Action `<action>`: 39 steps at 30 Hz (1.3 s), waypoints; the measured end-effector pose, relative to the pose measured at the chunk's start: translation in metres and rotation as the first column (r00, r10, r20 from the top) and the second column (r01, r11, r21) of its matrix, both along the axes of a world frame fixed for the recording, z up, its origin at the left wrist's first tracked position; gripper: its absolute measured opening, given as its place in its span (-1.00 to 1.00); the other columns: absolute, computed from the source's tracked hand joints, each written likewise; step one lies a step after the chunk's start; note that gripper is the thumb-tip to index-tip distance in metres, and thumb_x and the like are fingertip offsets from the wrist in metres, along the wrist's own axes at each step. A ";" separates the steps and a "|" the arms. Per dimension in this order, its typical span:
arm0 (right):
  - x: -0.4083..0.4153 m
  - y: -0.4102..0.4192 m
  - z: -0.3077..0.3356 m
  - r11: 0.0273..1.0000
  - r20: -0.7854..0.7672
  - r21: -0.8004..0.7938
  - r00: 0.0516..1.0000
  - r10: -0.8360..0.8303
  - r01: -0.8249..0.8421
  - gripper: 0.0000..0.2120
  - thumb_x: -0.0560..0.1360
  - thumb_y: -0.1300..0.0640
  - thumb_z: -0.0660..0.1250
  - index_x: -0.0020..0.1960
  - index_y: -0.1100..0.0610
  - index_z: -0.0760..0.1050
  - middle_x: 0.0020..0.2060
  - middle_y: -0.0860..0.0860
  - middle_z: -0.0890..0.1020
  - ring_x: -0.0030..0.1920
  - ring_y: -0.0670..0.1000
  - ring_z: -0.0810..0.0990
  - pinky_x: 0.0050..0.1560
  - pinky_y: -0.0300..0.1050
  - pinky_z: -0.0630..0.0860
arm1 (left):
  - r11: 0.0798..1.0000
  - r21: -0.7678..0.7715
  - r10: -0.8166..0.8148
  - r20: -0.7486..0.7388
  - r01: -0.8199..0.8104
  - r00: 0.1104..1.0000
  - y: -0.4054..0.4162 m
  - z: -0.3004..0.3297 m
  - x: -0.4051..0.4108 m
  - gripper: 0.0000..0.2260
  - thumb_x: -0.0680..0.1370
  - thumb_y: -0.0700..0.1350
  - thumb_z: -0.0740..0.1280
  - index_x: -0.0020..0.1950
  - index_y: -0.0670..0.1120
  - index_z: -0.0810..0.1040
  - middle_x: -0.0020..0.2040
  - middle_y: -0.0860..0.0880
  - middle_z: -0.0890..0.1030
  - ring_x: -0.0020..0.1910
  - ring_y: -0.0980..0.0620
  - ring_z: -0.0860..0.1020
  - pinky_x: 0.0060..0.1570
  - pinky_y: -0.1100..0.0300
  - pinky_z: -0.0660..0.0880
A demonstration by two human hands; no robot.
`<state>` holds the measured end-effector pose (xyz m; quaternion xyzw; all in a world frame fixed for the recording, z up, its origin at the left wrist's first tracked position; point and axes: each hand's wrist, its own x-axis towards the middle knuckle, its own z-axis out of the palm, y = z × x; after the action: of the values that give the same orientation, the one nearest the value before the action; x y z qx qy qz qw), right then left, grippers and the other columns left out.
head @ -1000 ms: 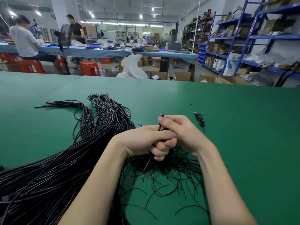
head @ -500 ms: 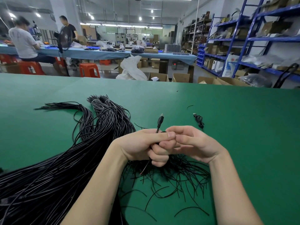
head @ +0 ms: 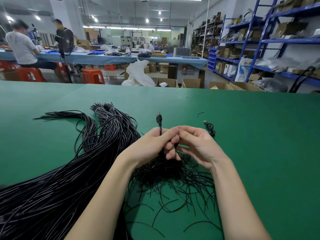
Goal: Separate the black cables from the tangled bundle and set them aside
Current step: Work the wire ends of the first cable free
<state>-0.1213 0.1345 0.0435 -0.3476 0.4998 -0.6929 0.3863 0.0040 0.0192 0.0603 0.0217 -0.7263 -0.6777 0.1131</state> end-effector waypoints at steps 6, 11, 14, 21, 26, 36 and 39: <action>0.003 -0.004 0.003 0.992 0.027 -0.055 0.993 -0.111 0.113 -0.60 0.42 0.12 0.45 0.15 0.36 0.54 -0.25 0.18 0.65 -0.37 0.09 0.65 -0.10 0.05 0.63 | 0.992 -0.020 0.120 -0.082 -0.122 0.989 0.003 -0.003 -0.009 -0.62 0.72 -0.04 0.15 -0.29 -0.07 0.39 -0.50 0.04 0.37 -0.50 0.04 0.48 -0.18 0.14 0.57; 0.009 -0.009 0.001 0.988 0.109 -0.080 0.987 -0.119 0.128 -0.77 0.42 0.18 0.46 0.00 0.30 0.62 -0.22 0.18 0.72 -0.40 0.10 0.68 -0.41 -0.11 0.58 | 0.920 0.392 0.050 -0.074 -0.016 0.996 -0.001 -0.005 -0.008 -0.69 0.66 -0.04 0.21 -0.28 -0.06 0.45 -0.53 0.12 0.22 -0.53 0.11 0.37 -0.29 0.19 0.54; 0.012 -0.013 0.005 0.985 0.077 -0.052 0.984 -0.161 0.166 -0.73 0.38 0.14 0.47 -0.02 0.30 0.64 -0.23 0.16 0.71 -0.42 0.03 0.63 -0.35 -0.11 0.59 | 0.944 0.319 0.115 -0.069 -0.087 0.991 -0.002 -0.006 -0.009 -0.66 0.70 -0.05 0.19 -0.27 -0.07 0.42 -0.56 0.11 0.31 -0.51 0.09 0.46 -0.24 0.16 0.55; 0.009 -0.013 0.010 0.963 0.027 0.002 0.963 -0.269 0.269 -0.90 0.43 0.20 0.51 -0.07 0.21 0.71 -0.24 0.12 0.69 -0.29 -0.01 0.60 -0.08 -0.08 0.60 | 0.970 0.020 0.243 -0.099 -0.243 0.965 -0.003 -0.006 -0.011 -0.61 0.71 0.03 0.17 -0.31 -0.03 0.38 -0.36 0.02 0.44 -0.33 0.01 0.39 -0.23 0.23 0.40; 0.010 -0.011 0.010 0.937 -0.173 -0.034 0.922 -0.347 0.347 -0.96 0.48 0.24 0.51 -0.07 0.19 0.73 -0.22 0.10 0.76 -0.21 -0.08 0.70 -0.09 -0.28 0.60 | 0.976 0.039 0.213 0.007 -0.213 0.977 -0.004 -0.006 -0.006 -0.65 0.73 0.04 0.11 0.13 -0.13 0.62 0.12 -0.08 0.63 0.06 -0.02 0.60 0.02 0.08 0.56; 0.008 -0.011 0.011 0.910 -0.357 0.076 0.864 -0.356 0.407 -0.95 0.48 0.10 0.54 -0.08 0.06 0.76 -0.26 -0.05 0.75 -0.31 -0.17 0.60 -0.14 -0.23 0.57 | 0.984 0.111 0.134 0.052 -0.139 0.990 -0.003 -0.007 -0.002 -0.68 0.75 -0.02 0.05 0.26 -0.16 0.51 -0.09 -0.14 0.67 -0.19 -0.03 0.61 -0.25 0.15 0.52; 0.007 -0.010 0.016 0.921 -0.349 0.122 0.885 -0.310 0.371 -0.84 0.57 -0.01 0.43 -0.06 0.02 0.75 -0.23 -0.16 0.72 -0.27 -0.17 0.54 -0.23 -0.28 0.54 | 0.987 0.025 0.159 0.057 -0.160 0.986 -0.002 -0.010 -0.005 -0.76 0.75 -0.01 0.04 0.04 -0.07 0.43 -0.25 -0.07 0.48 -0.36 0.06 0.45 -0.35 0.20 0.39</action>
<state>-0.1143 0.1250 0.0600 -0.3252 0.6717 -0.6343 0.2019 -0.0012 0.0168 0.0505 0.0999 -0.7151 -0.6761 0.1469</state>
